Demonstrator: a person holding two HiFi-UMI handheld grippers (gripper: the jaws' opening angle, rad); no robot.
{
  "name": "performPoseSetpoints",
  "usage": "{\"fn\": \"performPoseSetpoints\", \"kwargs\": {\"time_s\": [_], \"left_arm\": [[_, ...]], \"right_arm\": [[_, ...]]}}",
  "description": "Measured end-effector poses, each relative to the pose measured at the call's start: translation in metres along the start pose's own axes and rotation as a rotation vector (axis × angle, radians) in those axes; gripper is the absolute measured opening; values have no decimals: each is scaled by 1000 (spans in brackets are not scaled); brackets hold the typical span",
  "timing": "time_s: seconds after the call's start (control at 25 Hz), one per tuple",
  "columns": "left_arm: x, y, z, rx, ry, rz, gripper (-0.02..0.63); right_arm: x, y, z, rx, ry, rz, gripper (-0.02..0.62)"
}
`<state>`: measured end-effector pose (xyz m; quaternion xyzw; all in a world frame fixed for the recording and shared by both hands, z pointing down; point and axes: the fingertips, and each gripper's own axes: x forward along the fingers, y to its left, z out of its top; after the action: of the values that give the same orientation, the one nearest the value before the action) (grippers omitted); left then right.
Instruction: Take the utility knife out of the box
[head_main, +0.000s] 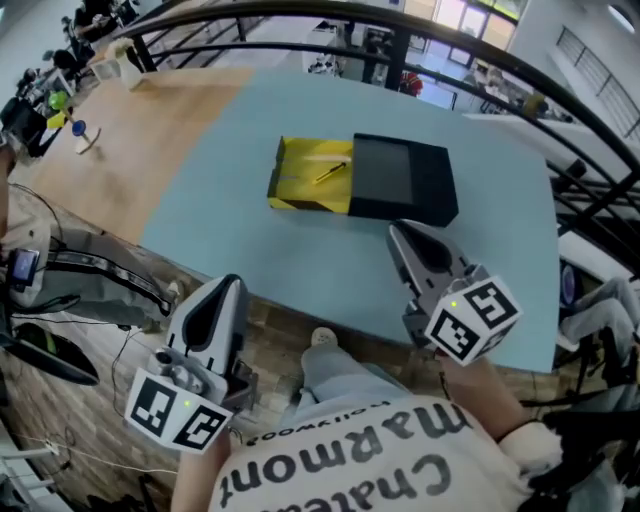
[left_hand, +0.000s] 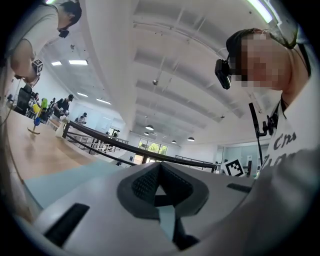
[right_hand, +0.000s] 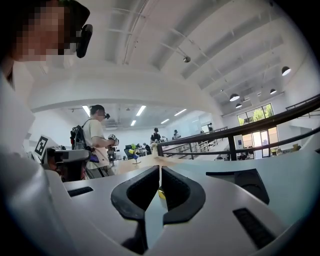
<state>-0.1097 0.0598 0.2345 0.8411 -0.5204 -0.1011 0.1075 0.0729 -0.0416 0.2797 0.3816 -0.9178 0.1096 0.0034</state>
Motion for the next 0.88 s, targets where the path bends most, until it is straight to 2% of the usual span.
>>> {"fn": "performPoseSetpoints", "kwargs": {"time_s": [0.2, 0.44, 0.56, 0.72, 0.88], "left_arm": [[34, 29, -4, -40, 1, -24, 2], [96, 69, -31, -32, 144, -42, 2], [124, 81, -36, -43, 182, -56, 2], [149, 93, -52, -36, 261, -71, 2], [169, 97, -65, -62, 330, -82, 2]], "right_arm": [[42, -20, -10, 39, 17, -4, 37], [93, -60, -20, 115, 12, -2, 37], [112, -73, -22, 143, 8, 9, 37], [131, -86, -37, 161, 38, -2, 37], [137, -96, -53, 174, 84, -19, 38]]}}
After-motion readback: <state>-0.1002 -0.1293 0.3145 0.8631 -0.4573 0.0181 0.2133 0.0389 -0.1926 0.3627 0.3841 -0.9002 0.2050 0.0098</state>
